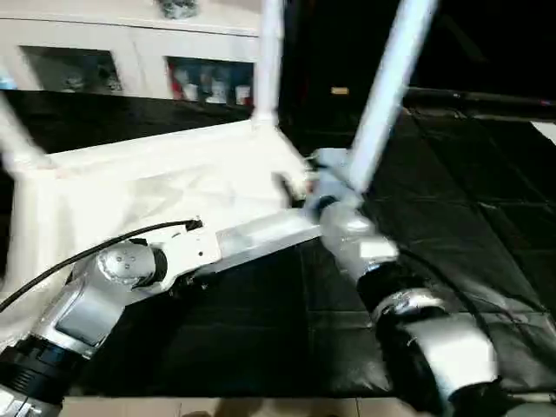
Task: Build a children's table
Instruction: Rotate table base
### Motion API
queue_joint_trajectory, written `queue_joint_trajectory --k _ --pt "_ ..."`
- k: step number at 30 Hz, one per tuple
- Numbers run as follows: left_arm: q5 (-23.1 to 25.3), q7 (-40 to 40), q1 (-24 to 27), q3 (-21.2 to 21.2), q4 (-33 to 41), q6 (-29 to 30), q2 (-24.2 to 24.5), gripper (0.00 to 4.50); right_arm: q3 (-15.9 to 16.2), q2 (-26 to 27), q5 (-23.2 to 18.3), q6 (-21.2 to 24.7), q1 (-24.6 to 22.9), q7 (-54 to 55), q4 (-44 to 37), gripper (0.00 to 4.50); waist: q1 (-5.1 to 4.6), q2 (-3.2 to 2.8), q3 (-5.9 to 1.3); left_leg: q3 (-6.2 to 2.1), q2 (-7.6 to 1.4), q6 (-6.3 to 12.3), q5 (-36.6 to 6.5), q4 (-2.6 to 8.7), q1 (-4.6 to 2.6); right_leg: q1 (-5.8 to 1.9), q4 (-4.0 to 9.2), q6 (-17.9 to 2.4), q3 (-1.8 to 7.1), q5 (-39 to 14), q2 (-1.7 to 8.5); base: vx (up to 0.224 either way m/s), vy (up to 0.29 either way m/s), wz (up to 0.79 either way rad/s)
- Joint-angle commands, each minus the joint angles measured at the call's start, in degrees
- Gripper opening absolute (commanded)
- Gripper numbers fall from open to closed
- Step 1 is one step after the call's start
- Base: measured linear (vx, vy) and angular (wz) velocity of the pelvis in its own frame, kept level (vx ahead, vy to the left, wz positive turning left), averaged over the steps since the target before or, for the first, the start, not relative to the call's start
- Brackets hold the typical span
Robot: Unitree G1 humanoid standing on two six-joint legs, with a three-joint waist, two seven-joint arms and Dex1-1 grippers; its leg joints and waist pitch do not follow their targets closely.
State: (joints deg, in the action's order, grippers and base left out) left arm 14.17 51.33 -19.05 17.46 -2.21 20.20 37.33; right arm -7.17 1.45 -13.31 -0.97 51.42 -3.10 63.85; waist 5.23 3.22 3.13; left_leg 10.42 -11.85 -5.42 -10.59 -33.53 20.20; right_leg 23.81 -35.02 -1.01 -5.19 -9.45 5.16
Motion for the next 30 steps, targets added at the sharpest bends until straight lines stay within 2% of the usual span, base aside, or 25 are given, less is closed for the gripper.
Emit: queue_joint_trajectory --k 1,3,4,7,11,13,14,15,16,18,19,21,22,24,25,26,27,28,30 --pt "1.04 -2.10 -1.11 -0.75 -1.17 -1.09 -0.23 2.32 -3.31 -4.49 0.25 -2.20 -0.03 3.43 2.26 4.50 -0.67 -1.16 -3.39 0.11 -1.22 -2.88 -18.21 4.14 -1.63 -1.53 4.18 -8.32 3.23 -18.72 2.58 0.000 0.000 0.00" --pt "0.87 -2.27 -1.23 -0.94 -1.26 -1.47 -0.54 2.32 -3.29 -5.02 0.36 -2.47 -0.06 3.41 2.45 4.50 -0.56 -1.02 -3.44 0.13 -1.17 -2.70 -18.18 4.05 -1.49 -1.54 4.10 -8.32 3.33 -18.33 2.52 0.000 0.000 0.00" --pt "1.22 -3.42 -1.74 -1.05 -2.27 -2.63 -1.22 2.32 -3.38 -6.77 0.41 -3.15 -0.29 3.20 2.94 4.50 -0.65 -1.01 -3.55 0.04 -1.10 -2.54 -17.07 4.05 -0.98 -1.90 3.83 -8.20 3.32 -17.57 2.47 0.000 0.000 0.00" --pt "1.60 -5.34 -2.06 -1.15 -3.67 -4.53 -1.93 2.32 -4.47 -9.29 -0.05 -4.08 -0.63 3.33 4.29 4.50 -0.53 -0.94 -3.80 0.00 -1.06 -1.98 -15.05 3.87 -0.46 -2.24 3.61 -8.04 3.30 -16.09 2.57 0.000 0.000 0.00" --pt "-0.02 -8.06 -2.39 -1.84 -4.85 -7.56 -4.02 2.32 -5.84 -11.84 -0.46 -5.42 -1.49 0.97 5.06 4.50 -0.25 -0.96 -4.14 0.26 -1.03 -1.18 -12.08 3.43 -0.36 -2.21 2.96 -9.61 3.28 -10.28 2.36 0.000 0.000 0.00" --pt "-3.45 -8.84 -2.39 -3.66 -4.75 -7.89 -7.38 2.32 -4.74 -12.33 0.37 -7.23 -2.11 -2.97 4.24 4.50 -0.37 -0.82 -4.26 0.16 -1.00 -0.60 -11.30 3.36 0.40 -2.88 2.69 -10.32 3.17 -8.77 2.55 0.000 0.000 0.00" --pt "-5.85 -9.15 -2.30 -4.88 -4.25 -7.76 -9.66 2.32 -3.99 -12.56 0.90 -8.04 -2.58 -5.02 3.50 4.50 -0.37 -1.08 -4.25 0.06 -1.03 -0.62 -10.91 3.35 0.52 -2.95 2.63 -10.49 3.16 -8.31 2.59 0.000 0.000 0.00" --pt "-8.12 -9.25 -2.15 -5.98 -3.58 -7.15 -11.69 2.32 -4.05 -12.52 0.41 -8.45 -3.00 -7.44 2.70 4.50 -0.57 -0.74 -4.29 0.14 -0.99 -0.21 -10.62 3.23 0.80 -3.21 2.62 -11.07 3.16 -7.45 2.65 0.000 0.000 0.00" --pt "-11.55 -9.30 -1.68 -7.62 -2.32 -6.27 -14.56 2.32 -4.69 -12.04 -1.17 -8.93 -3.96 -10.88 0.64 4.50 -0.63 -0.92 -4.35 0.00 -1.05 0.17 -10.48 3.25 0.78 -3.24 2.56 -11.48 3.09 -7.33 2.62 0.000 0.000 0.00" --pt "-14.01 -9.25 -1.15 -8.90 -1.38 -5.32 -16.40 2.32 -4.72 -11.71 -2.00 -9.45 -5.02 -13.43 -1.24 4.50 -0.73 -0.49 -4.35 0.04 -1.10 0.89 -10.22 3.15 1.01 -3.46 2.60 -11.60 3.17 -6.77 2.77 0.000 0.000 0.00" --pt "-16.74 -9.20 -0.23 -10.57 -0.13 -3.97 -18.03 2.32 -3.93 -11.53 -2.27 -9.91 -6.88 -15.99 -4.14 4.50 -1.09 -0.76 -4.39 0.00 -1.04 1.65 -9.69 3.12 1.08 -3.54 2.58 -12.02 3.11 -6.33 2.64 0.000 0.000 0.00" --pt "-18.98 -8.84 1.01 -11.66 1.38 -2.68 -18.45 2.32 -3.03 -11.39 -2.26 -10.69 -8.86 -17.86 -7.01 4.50 -1.43 -0.54 -4.30 0.01 -1.16 2.25 -10.00 3.12 0.99 -3.54 2.76 -12.04 3.09 -6.85 2.63 0.000 0.000 0.00" --pt "-20.07 -8.40 1.87 -12.02 2.32 -2.29 -18.22 2.62 -2.69 -11.20 -2.74 -10.45 -10.08 -19.34 -8.96 4.50 -1.70 -0.54 -4.09 -0.05 -1.18 2.60 -10.60 3.28 1.08 -3.50 3.06 -11.57 3.07 -8.44 2.52 0.000 0.000 0.00" --pt "-22.81 -6.93 3.79 -13.21 4.63 0.00 -17.51 2.68 -1.29 -11.18 -2.06 -11.07 -12.49 -19.92 -12.24 4.50 -1.80 -0.83 -4.11 -0.04 -1.18 2.34 -11.35 3.27 0.71 -3.24 3.34 -11.24 3.04 -10.54 2.44 0.000 0.000 0.00" --pt "-25.08 -5.14 5.85 -14.29 6.90 1.93 -16.22 2.73 -0.60 -10.79 -2.98 -9.55 -15.05 -21.46 -16.31 4.50 -1.97 -0.91 -3.96 -0.06 -1.27 1.89 -12.02 3.42 0.65 -3.11 3.49 -10.95 3.08 -11.48 2.23 0.000 0.000 0.00" --pt "-25.46 -4.82 6.35 -14.57 7.39 2.33 -15.90 2.73 -0.55 -10.65 -3.48 -9.00 -15.63 -21.96 -17.42 4.50 -2.05 -1.02 -3.95 -0.09 -1.31 1.82 -12.39 3.42 0.60 -3.05 3.40 -10.98 3.12 -11.69 2.22 0.000 0.000 0.00" --pt "-26.87 -3.66 7.93 -15.60 8.88 3.81 -14.83 3.03 -0.27 -10.33 -4.98 -6.76 -17.39 -23.12 -20.84 4.50 -2.12 -1.14 -3.78 -0.08 -1.30 1.79 -13.51 3.56 0.46 -2.97 3.58 -10.70 3.18 -12.51 1.99 0.000 0.000 0.00" --pt "-27.93 -2.34 9.27 -16.41 10.00 5.03 -13.82 3.12 0.14 -10.30 -4.95 -5.87 -18.50 -23.26 -22.73 4.50 -2.26 -1.20 -3.56 -0.26 -1.45 1.45 -14.84 3.91 0.57 -2.94 3.78 -10.20 3.13 -14.50 2.01 0.000 0.000 0.00" --pt "-29.98 0.87 12.58 -17.85 12.25 7.62 -10.77 3.12 1.10 -10.32 -5.73 -2.27 -20.91 -24.58 -27.45 4.50 -2.25 -1.37 -3.49 -0.24 -1.38 0.94 -16.46 3.94 0.24 -2.66 4.04 -9.66 3.21 -16.62 1.84 0.000 0.000 0.00"
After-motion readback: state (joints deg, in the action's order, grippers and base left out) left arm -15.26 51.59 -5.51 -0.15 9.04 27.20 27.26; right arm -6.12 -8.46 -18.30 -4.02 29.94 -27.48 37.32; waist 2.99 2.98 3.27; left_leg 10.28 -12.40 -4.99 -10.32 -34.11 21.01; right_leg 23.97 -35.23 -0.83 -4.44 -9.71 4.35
